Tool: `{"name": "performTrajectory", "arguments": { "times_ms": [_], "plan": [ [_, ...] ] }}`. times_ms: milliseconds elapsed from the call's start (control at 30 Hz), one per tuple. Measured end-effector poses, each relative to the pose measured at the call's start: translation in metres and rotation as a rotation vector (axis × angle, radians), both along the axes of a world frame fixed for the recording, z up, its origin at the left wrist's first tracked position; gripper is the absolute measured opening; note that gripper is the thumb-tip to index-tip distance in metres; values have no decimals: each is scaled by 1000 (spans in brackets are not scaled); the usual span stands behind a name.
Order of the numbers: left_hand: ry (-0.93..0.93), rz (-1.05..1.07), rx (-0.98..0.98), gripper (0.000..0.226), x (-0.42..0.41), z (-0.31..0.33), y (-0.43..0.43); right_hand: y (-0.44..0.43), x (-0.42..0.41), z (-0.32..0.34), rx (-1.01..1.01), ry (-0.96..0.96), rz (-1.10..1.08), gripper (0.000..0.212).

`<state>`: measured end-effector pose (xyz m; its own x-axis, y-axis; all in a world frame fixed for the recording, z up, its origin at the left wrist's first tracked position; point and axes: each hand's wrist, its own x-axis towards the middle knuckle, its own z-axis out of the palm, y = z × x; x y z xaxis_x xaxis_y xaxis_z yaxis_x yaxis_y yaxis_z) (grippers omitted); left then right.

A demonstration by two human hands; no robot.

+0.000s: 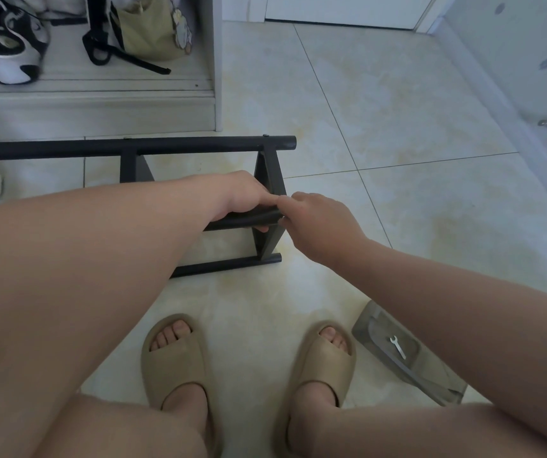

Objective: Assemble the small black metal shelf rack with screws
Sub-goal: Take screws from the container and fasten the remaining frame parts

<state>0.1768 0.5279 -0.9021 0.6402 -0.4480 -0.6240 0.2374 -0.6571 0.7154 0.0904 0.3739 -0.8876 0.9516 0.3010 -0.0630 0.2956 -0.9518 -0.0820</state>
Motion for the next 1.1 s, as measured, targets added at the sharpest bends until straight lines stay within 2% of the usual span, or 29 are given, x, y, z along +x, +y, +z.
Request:
{"name": "performTrajectory", "arguments": {
  "times_ms": [133, 200, 300, 367, 467, 533, 700, 767, 900, 1100],
  "plan": [
    [-11, -2, 20, 27, 1, 1, 0, 4, 2, -6, -83, 28, -43, 16],
    [16, -4, 21, 30, 1, 1, 0, 2, 2, -4, -42, 58, -59, 11],
    [41, -13, 17, 31, 0, 1, 2, -2, 0, -1, 67, 54, -37, 16],
    [35, -14, 26, 29, -1, 3, 2, -2, -1, -1, 88, 25, 5, 12],
    [41, -1, 14, 36, -2, 5, 2, -2, -3, -3, 37, -34, 46, 26],
    [43, -9, 12, 32, -1, 5, 2, -3, -3, -6, 3, -65, 55, 32],
    [36, -3, 10, 28, 2, 1, 2, -5, 0, -9, -44, -51, 28, 11],
    [44, 8, -4, 29, 2, -1, 1, -5, -2, -8, 3, -39, 0, 18],
    [46, 8, -5, 29, 2, -1, 1, -8, -5, -4, 111, -59, 10, 3],
    [52, 25, 2, 30, 2, -2, 1, -6, -6, -7, 41, -108, 72, 8]
  ]
}}
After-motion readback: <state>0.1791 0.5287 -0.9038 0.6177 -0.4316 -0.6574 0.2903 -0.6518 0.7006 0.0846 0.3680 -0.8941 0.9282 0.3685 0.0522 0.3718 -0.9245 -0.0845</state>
